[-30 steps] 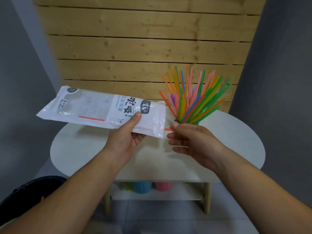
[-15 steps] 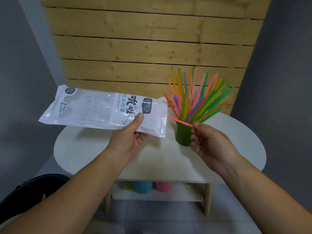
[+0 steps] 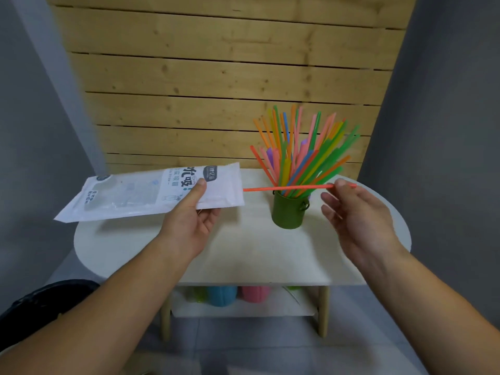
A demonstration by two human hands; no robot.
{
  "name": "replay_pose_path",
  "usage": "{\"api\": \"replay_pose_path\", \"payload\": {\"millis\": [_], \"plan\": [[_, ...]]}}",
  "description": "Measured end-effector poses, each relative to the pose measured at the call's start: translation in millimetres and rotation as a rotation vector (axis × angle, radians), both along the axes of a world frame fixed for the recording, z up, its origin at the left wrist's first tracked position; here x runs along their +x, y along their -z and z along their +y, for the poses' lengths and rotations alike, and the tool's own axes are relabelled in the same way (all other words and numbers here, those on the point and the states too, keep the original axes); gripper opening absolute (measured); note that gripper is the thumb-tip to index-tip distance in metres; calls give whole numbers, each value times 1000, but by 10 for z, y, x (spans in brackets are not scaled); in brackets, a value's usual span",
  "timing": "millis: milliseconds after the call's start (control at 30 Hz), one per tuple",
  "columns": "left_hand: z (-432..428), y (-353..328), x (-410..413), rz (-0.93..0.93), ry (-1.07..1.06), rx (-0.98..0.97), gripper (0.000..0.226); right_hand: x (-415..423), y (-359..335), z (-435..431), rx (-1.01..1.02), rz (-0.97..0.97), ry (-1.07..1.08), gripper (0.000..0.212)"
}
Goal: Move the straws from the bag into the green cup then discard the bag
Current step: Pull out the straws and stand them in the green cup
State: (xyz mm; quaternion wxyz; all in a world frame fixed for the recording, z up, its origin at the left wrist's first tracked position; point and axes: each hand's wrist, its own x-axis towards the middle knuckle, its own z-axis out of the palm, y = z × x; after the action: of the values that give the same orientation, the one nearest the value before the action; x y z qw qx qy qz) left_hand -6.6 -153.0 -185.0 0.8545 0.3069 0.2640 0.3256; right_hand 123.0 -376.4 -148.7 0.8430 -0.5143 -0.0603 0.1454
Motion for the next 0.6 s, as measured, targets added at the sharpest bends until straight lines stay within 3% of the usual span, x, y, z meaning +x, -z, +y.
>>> {"api": "replay_pose_path", "payload": {"millis": [167,300,467,600], "plan": [[-45,63,33,75,-40,-18,27,73,-136,-269,-123,-441,344,8],[-190,105,116,119,30,-6,22,4,-243,-468,-236,-753,441,8],[-313,109,196,111,74,6,27,-101,-317,-549,-294,-973,505,15],[-357,96,221,104,93,18,30,-101,-355,-568,-317,-1073,545,6]]}}
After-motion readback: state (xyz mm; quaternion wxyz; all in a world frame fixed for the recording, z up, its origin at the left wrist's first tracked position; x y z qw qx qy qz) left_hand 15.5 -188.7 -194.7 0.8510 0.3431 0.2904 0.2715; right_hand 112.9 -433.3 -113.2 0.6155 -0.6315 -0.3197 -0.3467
